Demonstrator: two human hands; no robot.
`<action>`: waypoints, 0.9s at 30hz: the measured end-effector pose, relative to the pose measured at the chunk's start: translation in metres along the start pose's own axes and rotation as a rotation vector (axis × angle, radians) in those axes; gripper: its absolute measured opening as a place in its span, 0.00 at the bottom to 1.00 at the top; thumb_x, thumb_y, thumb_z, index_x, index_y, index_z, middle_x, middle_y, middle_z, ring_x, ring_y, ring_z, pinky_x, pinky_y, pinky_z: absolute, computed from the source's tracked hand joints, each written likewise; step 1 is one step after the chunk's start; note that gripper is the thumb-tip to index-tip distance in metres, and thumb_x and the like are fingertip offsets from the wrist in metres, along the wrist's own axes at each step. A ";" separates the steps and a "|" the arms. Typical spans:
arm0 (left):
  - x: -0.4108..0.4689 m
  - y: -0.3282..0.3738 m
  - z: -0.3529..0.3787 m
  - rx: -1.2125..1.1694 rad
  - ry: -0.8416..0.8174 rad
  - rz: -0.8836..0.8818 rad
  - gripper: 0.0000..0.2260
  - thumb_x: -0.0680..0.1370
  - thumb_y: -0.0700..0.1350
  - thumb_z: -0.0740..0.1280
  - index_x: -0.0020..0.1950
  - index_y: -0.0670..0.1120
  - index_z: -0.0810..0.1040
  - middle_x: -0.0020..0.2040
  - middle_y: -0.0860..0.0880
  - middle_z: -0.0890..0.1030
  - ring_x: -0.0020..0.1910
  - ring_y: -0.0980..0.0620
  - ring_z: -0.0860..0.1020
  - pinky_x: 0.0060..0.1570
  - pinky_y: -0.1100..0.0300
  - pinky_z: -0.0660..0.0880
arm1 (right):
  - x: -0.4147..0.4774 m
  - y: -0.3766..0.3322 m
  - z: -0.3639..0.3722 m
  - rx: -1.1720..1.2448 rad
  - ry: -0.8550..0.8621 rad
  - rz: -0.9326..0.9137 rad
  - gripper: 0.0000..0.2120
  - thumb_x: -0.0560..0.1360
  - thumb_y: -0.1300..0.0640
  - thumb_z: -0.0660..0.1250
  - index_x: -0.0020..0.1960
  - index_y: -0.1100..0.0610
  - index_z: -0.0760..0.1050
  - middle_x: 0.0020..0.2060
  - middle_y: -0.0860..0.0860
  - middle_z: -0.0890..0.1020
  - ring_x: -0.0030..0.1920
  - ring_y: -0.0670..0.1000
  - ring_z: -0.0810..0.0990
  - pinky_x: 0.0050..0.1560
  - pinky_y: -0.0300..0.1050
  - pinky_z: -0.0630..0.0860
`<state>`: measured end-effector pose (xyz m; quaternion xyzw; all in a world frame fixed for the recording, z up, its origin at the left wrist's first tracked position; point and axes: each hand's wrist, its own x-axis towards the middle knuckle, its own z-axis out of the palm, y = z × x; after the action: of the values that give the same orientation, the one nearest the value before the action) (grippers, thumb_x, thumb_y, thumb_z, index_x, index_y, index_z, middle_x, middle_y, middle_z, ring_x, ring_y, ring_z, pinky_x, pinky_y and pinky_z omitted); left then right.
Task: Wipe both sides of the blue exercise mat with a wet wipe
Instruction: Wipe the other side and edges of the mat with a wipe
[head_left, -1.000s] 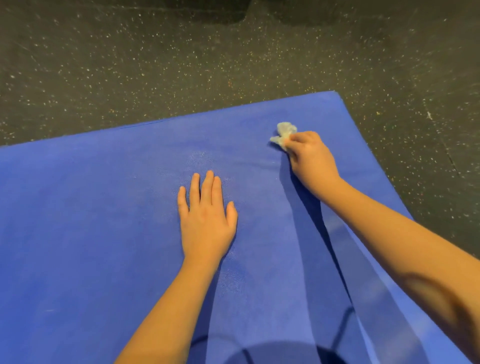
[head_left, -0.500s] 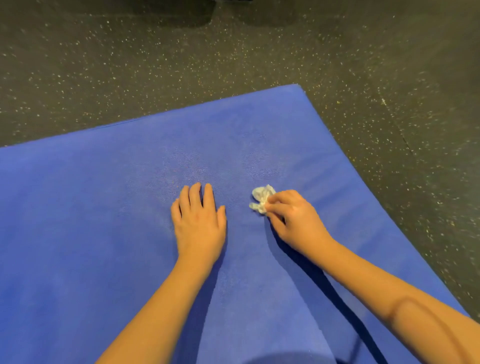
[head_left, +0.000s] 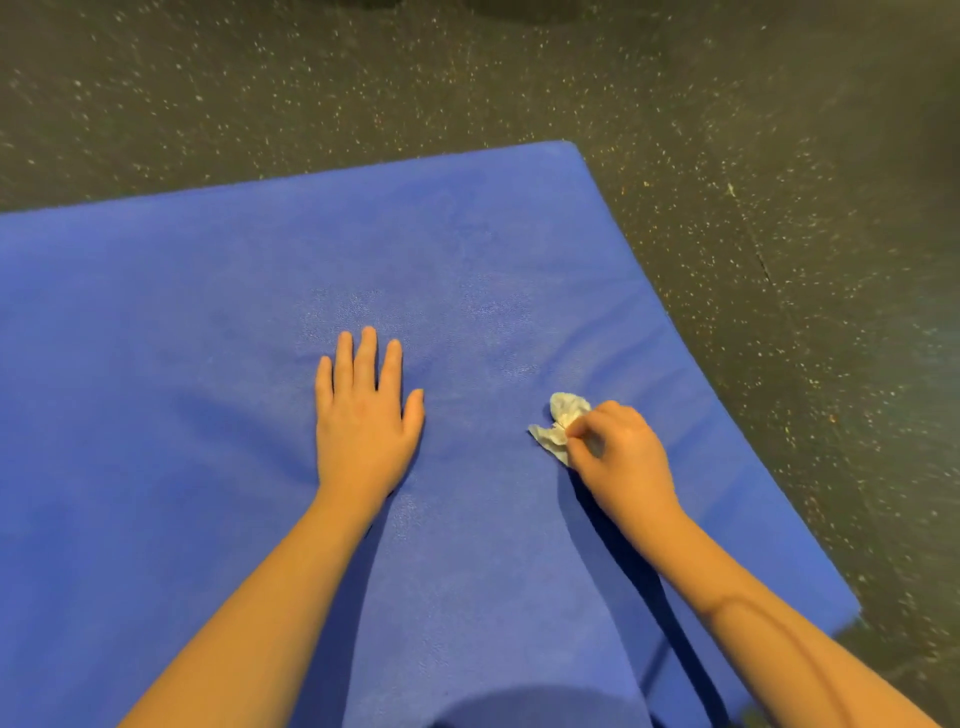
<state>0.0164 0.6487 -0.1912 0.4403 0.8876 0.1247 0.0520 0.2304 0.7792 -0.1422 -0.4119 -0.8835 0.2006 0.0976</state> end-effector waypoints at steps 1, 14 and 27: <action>0.000 0.001 -0.001 0.000 -0.006 0.004 0.27 0.79 0.54 0.52 0.72 0.40 0.69 0.73 0.37 0.67 0.74 0.35 0.61 0.72 0.40 0.56 | -0.009 -0.003 0.000 0.012 -0.001 -0.002 0.05 0.70 0.64 0.69 0.36 0.59 0.77 0.32 0.49 0.73 0.36 0.55 0.74 0.34 0.40 0.64; -0.092 0.013 -0.017 0.045 -0.145 0.134 0.20 0.75 0.41 0.70 0.66 0.38 0.74 0.67 0.37 0.73 0.66 0.34 0.71 0.61 0.37 0.71 | -0.106 -0.020 -0.014 0.032 -0.250 -0.352 0.12 0.71 0.61 0.62 0.53 0.54 0.77 0.37 0.48 0.75 0.37 0.49 0.69 0.35 0.38 0.64; -0.181 0.025 -0.107 0.188 -0.796 0.304 0.30 0.82 0.60 0.54 0.80 0.53 0.47 0.80 0.53 0.43 0.78 0.49 0.44 0.75 0.49 0.52 | -0.181 0.015 -0.047 -0.068 -0.054 -0.395 0.11 0.71 0.56 0.59 0.39 0.56 0.80 0.32 0.52 0.73 0.30 0.57 0.72 0.27 0.45 0.67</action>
<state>0.1241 0.5010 -0.0848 0.5824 0.7311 -0.1297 0.3308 0.3726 0.6621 -0.1081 -0.2283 -0.9556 0.1585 0.0976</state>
